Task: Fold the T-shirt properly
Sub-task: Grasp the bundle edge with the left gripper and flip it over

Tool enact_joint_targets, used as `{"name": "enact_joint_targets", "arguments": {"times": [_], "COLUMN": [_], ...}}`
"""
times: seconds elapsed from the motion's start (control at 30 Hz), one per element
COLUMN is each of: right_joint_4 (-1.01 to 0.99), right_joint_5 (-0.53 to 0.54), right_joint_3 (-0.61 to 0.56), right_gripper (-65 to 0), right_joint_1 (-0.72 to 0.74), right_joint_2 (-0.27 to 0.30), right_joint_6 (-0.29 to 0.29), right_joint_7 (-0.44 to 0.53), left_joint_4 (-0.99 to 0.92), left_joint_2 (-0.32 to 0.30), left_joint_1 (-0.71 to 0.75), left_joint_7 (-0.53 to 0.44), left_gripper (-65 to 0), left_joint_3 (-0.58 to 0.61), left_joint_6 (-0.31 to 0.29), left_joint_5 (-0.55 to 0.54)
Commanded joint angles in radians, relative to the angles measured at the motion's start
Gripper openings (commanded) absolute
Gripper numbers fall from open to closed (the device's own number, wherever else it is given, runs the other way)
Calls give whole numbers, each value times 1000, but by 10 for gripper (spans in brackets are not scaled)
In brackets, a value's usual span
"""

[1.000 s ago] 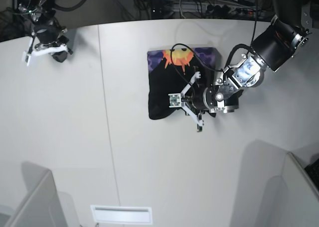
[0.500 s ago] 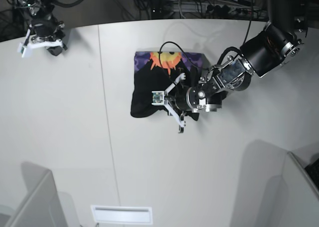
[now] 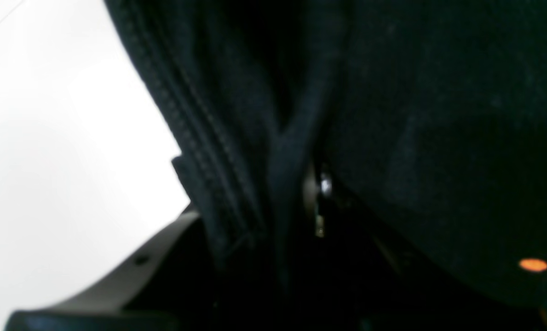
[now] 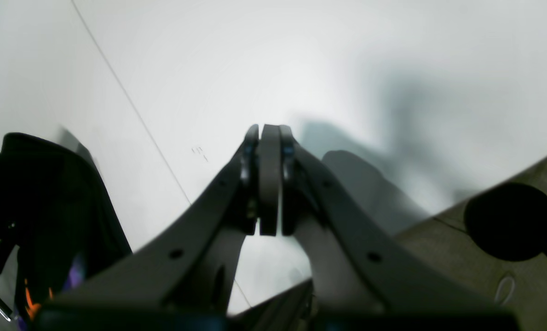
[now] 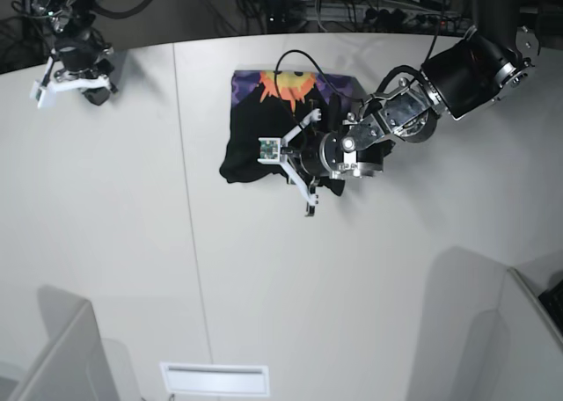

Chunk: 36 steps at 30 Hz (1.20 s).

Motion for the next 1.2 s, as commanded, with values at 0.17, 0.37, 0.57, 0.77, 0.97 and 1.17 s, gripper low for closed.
{"name": "enact_joint_targets", "arguments": {"times": [0.17, 0.37, 0.57, 0.77, 0.97, 1.17], "right_joint_4": [14, 14, 14, 14, 14, 14], "right_joint_5": [9, 9, 9, 9, 9, 9], "right_joint_3": [3, 1, 0, -31, -83, -138], "right_gripper": [-650, -650, -650, -650, -650, -650], "right_joint_1": [2, 2, 2, -1, 2, 22], "right_joint_2": [10, 10, 8, 11, 11, 11], "right_joint_6": [9, 9, 9, 10, 10, 10], "right_joint_7": [12, 12, 12, 15, 18, 18], "left_joint_4": [-22, -20, -17, -16, -14, -14], "left_joint_2": [-22, -24, -16, -14, 16, 96], "left_joint_1": [28, 8, -10, -35, -52, -104], "left_joint_7": [115, 116, 116, 116, 116, 116], "left_gripper": [-650, -650, -624, -380, -235, -232], "left_joint_3": [30, 30, 30, 21, -126, -246], "left_joint_6": [-92, -92, -92, -92, -92, -92], "left_joint_5": [8, 1, 8, 9, 11, 11]}}
